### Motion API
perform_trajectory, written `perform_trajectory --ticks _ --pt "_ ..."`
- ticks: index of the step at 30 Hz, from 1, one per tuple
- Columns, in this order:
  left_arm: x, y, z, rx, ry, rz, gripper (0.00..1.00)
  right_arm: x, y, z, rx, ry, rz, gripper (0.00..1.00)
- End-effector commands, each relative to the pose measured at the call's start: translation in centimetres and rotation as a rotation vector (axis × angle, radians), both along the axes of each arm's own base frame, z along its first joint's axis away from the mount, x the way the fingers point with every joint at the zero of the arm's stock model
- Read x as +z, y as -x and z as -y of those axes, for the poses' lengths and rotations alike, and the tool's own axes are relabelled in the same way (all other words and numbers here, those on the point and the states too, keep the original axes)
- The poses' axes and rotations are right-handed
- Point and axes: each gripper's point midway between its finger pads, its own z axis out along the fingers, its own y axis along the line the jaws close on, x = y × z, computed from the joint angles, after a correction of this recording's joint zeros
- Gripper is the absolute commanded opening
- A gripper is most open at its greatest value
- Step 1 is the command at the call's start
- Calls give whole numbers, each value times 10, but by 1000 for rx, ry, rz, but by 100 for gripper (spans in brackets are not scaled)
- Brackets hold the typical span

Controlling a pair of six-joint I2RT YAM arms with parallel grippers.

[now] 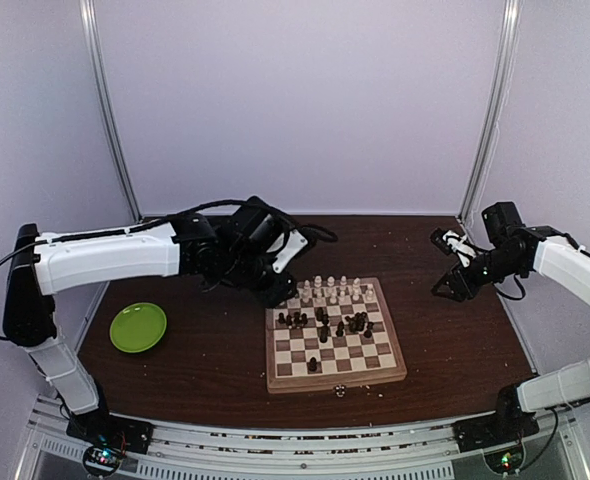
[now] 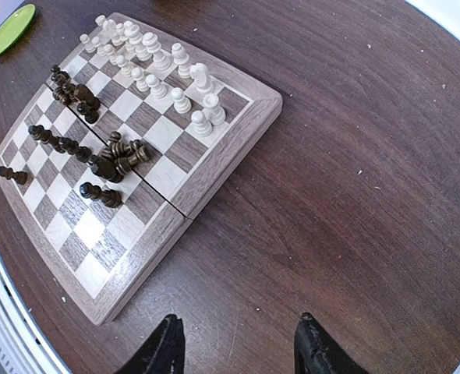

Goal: Set up the chess pieces on the board
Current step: Pick up the pawn from the chessboard.

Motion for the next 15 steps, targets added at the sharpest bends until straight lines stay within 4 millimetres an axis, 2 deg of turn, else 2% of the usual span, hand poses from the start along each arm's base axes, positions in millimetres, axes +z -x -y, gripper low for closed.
perform_trajectory --ticks 1,5,9,15 --pt "-29 -31 -16 120 -16 -47 42 -2 0 0 11 15 -2 48" --pt "-44 -41 -17 133 -4 -122 37 -4 -1 1 5 22 -9 48" --pt "-64 -45 -19 147 -33 -177 40 -6 -1 2 4 26 -7 48" --pt "-89 -51 -20 174 -49 -233 37 -11 -2 4 1 41 -18 48"
